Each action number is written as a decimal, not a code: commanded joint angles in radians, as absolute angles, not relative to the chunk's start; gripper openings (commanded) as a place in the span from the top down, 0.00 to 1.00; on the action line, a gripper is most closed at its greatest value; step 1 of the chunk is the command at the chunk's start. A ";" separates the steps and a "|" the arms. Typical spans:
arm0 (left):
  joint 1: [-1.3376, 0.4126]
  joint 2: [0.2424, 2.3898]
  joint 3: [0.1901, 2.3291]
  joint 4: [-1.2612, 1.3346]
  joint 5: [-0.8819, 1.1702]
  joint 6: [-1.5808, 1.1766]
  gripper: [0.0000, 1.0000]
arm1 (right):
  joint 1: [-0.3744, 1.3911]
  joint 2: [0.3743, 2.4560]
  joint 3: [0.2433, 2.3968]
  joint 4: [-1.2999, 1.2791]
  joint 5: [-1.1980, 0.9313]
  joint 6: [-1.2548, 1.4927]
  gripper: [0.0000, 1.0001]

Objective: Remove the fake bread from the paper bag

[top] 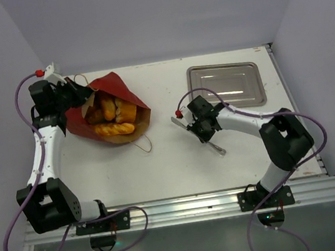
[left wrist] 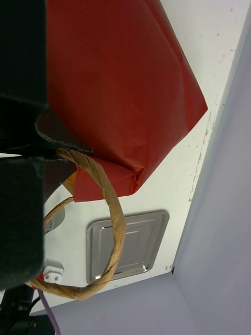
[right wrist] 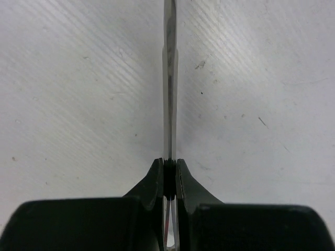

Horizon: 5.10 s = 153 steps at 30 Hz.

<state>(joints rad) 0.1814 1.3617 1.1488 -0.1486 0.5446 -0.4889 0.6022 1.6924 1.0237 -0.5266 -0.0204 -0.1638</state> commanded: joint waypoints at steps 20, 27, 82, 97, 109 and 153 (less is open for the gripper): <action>0.183 1.296 1.115 -0.143 0.589 -0.508 1.00 | 0.546 1.258 1.164 -0.644 -0.433 -0.499 0.62; 0.184 1.293 1.111 -0.146 0.598 -0.508 1.00 | 0.615 1.276 1.230 -0.650 -0.419 -0.492 0.62; 0.160 1.106 0.888 -0.018 0.555 -0.698 1.00 | 1.035 1.829 1.746 -0.471 0.132 0.130 0.57; 0.144 1.029 0.810 0.060 0.479 -0.787 1.00 | 1.054 1.761 1.684 -0.457 0.178 0.138 0.54; 0.121 0.992 0.762 0.101 0.425 -0.856 1.00 | 1.080 1.710 1.646 -0.479 0.192 0.103 0.54; 0.091 0.976 0.721 0.135 0.407 -0.865 1.00 | 1.072 1.825 1.677 -0.514 0.221 0.160 0.97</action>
<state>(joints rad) 0.0971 0.9962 0.7238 0.0738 0.4076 -0.8539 1.0794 1.8732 1.6306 -0.5278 0.2173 0.1543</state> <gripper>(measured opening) 0.012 0.099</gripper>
